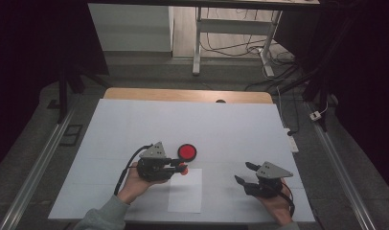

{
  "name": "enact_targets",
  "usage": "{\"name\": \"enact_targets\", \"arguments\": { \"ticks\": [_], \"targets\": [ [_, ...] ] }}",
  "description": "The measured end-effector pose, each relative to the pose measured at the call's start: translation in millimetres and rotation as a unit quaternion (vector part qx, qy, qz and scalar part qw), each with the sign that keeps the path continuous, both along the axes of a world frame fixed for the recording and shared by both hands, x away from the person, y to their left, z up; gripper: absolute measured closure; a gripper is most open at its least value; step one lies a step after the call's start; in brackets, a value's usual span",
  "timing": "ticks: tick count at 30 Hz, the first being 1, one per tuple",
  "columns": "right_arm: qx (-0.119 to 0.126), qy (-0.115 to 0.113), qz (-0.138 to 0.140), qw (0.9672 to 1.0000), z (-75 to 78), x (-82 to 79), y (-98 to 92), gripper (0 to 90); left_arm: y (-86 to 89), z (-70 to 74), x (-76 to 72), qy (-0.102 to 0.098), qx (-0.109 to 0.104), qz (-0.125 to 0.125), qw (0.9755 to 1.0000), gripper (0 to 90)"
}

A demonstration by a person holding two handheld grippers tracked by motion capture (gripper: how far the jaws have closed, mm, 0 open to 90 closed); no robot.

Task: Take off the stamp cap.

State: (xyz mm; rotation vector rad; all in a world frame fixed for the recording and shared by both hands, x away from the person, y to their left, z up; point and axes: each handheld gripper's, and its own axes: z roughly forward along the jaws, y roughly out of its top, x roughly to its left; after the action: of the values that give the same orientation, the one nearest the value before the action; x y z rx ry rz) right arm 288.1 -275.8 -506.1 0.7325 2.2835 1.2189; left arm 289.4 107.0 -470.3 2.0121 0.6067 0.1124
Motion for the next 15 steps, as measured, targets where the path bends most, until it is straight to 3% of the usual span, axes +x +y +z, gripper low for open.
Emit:
{"name": "enact_targets", "arguments": {
  "ticks": [9, 15],
  "targets": [
    [0.024, 0.004, -0.002, 0.9997, 2.6, -0.7, 3.2, 34.4, -2.0, -3.1, 1.3, 0.006, -0.002, -0.004, 1.0, 72.5],
    [0.022, 0.007, 0.0, 0.9997, 2.8, -1.7, 8.5, 34.4, -2.1, -5.5, 3.2, 0.008, -0.005, -0.004, 0.9999, 72.6]
  ]
}}
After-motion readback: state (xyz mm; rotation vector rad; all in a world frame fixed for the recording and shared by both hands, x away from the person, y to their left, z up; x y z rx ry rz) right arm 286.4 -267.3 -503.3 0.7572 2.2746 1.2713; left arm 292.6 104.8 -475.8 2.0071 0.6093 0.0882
